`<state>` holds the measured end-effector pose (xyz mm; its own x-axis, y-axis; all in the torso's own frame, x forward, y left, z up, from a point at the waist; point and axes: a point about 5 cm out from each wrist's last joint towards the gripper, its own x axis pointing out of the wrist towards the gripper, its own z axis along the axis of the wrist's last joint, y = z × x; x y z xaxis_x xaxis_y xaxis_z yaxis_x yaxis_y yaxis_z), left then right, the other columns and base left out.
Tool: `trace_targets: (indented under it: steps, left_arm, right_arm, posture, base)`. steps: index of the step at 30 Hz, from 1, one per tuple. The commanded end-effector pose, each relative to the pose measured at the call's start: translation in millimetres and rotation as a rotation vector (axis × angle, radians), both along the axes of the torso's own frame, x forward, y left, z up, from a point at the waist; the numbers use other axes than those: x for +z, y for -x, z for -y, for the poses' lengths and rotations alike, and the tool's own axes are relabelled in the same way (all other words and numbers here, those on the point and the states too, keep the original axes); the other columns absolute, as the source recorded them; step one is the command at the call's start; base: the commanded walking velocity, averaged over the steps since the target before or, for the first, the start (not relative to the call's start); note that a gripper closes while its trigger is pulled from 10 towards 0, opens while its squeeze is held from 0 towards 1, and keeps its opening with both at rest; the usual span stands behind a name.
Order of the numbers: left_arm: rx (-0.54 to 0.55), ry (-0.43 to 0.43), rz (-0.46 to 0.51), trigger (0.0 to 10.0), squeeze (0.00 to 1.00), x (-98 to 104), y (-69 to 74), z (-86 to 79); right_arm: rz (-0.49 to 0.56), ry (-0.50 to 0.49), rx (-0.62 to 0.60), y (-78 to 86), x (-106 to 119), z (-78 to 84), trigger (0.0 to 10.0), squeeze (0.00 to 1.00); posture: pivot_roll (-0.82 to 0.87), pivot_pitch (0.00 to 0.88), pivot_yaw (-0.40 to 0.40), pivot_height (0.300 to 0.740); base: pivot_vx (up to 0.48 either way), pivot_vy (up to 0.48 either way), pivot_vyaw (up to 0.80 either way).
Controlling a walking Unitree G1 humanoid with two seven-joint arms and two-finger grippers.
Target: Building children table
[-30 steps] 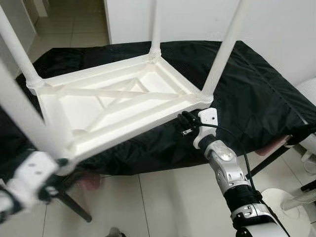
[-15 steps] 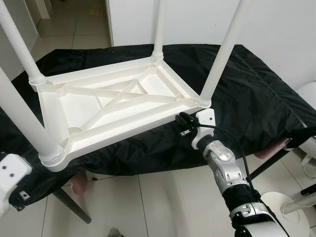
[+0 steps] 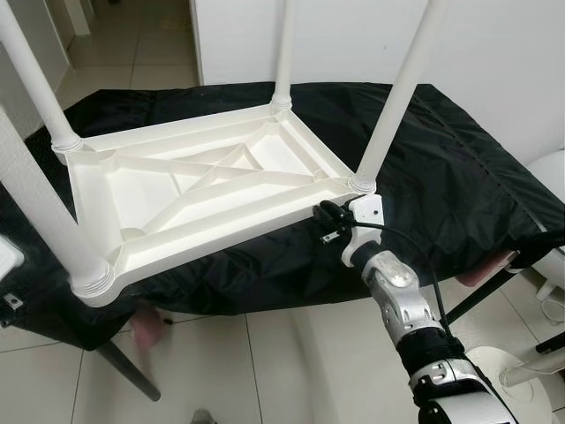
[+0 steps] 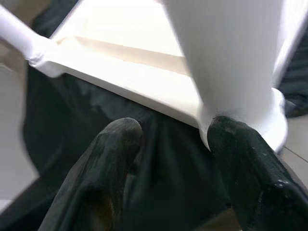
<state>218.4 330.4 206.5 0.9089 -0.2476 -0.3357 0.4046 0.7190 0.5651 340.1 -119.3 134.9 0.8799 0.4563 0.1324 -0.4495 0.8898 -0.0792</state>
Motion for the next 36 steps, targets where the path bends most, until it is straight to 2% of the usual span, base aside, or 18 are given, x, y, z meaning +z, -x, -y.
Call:
trace_targets:
  steps: [1,3,5,8,10,14,16,18,19,21,23,24,25,27,29,30,31,36]
  left_arm:
    - [0.194,-0.021,0.201,10.0,0.0,11,-9.2,-9.2]
    - [0.201,-0.008,0.216,10.0,0.0,13,-11.3,-9.8]
    - [0.184,0.052,0.257,10.0,0.0,16,-17.3,-4.0]
    - [0.109,0.145,0.25,10.0,0.0,10,-21.8,16.7]
    - [0.099,0.158,0.246,10.0,0.0,9,-22.3,19.5]
    - [0.042,0.218,0.212,10.0,0.0,-1,-21.1,36.3]
    - [0.042,0.218,0.212,10.0,0.0,-1,-21.1,36.3]
    - [-0.031,0.296,0.15,10.0,0.0,-16,-17.0,57.2]
    - [-0.031,0.296,0.15,10.0,0.0,-16,-17.0,57.2]
    - [-0.115,0.373,0.107,10.0,0.0,-27,-10.3,80.8]
    - [-0.135,0.392,0.099,10.0,0.0,-29,-8.6,86.5]
    - [-0.19,0.442,0.072,10.0,0.0,-34,-4.2,104.5]
    - [-0.218,0.455,0.072,10.0,0.0,-34,-2.5,112.8]
    - [-0.234,0.463,0.073,10.0,0.0,-34,-1.2,118.0]
    - [-0.272,0.503,0.067,10.0,0.0,-33,-0.8,133.6]
    - [-0.272,0.503,0.067,10.0,0.0,-33,-0.8,133.6]
    - [-0.304,0.522,0.061,10.0,0.0,-33,0.2,145.3]
    - [-0.336,0.572,0.061,10.0,0.0,-31,1.5,162.6]
  right_arm:
    - [0.008,-0.005,-0.008,-1.6,2,1.3,10.0,0.0]
    - [0.008,-0.005,-0.008,-1.7,2,1.2,10.0,0.0]
    - [0.009,-0.004,-0.008,-1.8,1,1.2,10.0,0.0]
    - [0.008,-0.007,-0.016,-1.2,1,2.4,10.0,0.0]
    - [0.008,-0.007,-0.017,-1.1,0,2.6,10.0,0.0]
    - [0.007,-0.007,-0.022,-0.3,0,3.3,10.0,0.0]
    - [0.007,-0.007,-0.022,-0.3,0,3.3,10.0,0.0]
    - [0.003,-0.01,-0.031,-0.2,-1,4.4,10.0,0.0]
    - [0.003,-0.01,-0.031,-0.2,-1,4.4,10.0,0.0]
    - [-0.002,-0.011,-0.034,-0.1,-2,4.3,10.0,0.0]
    - [-0.003,-0.011,-0.034,-0.2,-2,4.2,10.0,0.0]
    - [-0.005,-0.013,-0.031,-0.6,-3,2.5,10.0,0.0]
    - [-0.005,-0.011,-0.03,-0.9,-3,1.5,10.0,0.0]
    - [-0.005,-0.01,-0.03,-1.1,-3,0.9,10.0,0.0]
    - [-0.007,-0.011,-0.031,-2.7,-2,-0.2,10.0,0.0]
    - [-0.007,-0.011,-0.031,-2.7,-2,-0.2,10.0,0.0]
    - [-0.008,-0.012,-0.033,-4.0,-1,-1.0,10.0,0.0]
    - [-0.011,-0.017,-0.056,-5.6,-1,-0.6,10.0,0.0]
  posture:
    - [0.08,0.021,-0.027,0.74]
    - [0.08,0.021,-0.027,0.74]
    - [0.08,0.022,-0.025,0.74]
    - [0.08,0.027,-0.017,0.74]
    - [0.08,0.027,-0.017,0.74]
    - [0.07,0.032,-0.014,0.74]
    - [0.07,0.032,-0.014,0.74]
    - [0.07,0.041,-0.012,0.74]
    - [0.07,0.041,-0.012,0.74]
    - [0.08,0.046,-0.016,0.74]
    - [0.08,0.046,-0.016,0.74]
    - [0.08,0.048,-0.017,0.74]
    - [0.08,0.048,-0.017,0.74]
    - [0.08,0.048,-0.017,0.74]
    - [0.1,0.052,-0.024,0.74]
    - [0.1,0.052,-0.024,0.74]
    - [0.1,0.053,-0.022,0.74]
    - [0.1,0.055,-0.019,0.74]
  base:
    - [0.0,0.0,0.0]
    - [0.0,0.0,0.0]
    - [0.0,0.0,0.0]
    - [0.0,0.0,0.0]
    - [0.0,0.0,0.0]
    - [0.0,0.0,0.0]
    - [0.0,0.0,0.0]
    - [0.0,0.0,0.0]
    - [0.0,0.0,0.0]
    - [0.0,0.0,0.0]
    - [0.0,0.0,0.0]
    - [0.0,0.0,0.0]
    - [0.0,0.0,0.0]
    - [0.0,0.0,0.0]
    - [0.0,0.0,0.0]
    - [0.0,0.0,0.0]
    - [0.0,0.0,0.0]
    - [0.0,0.0,0.0]
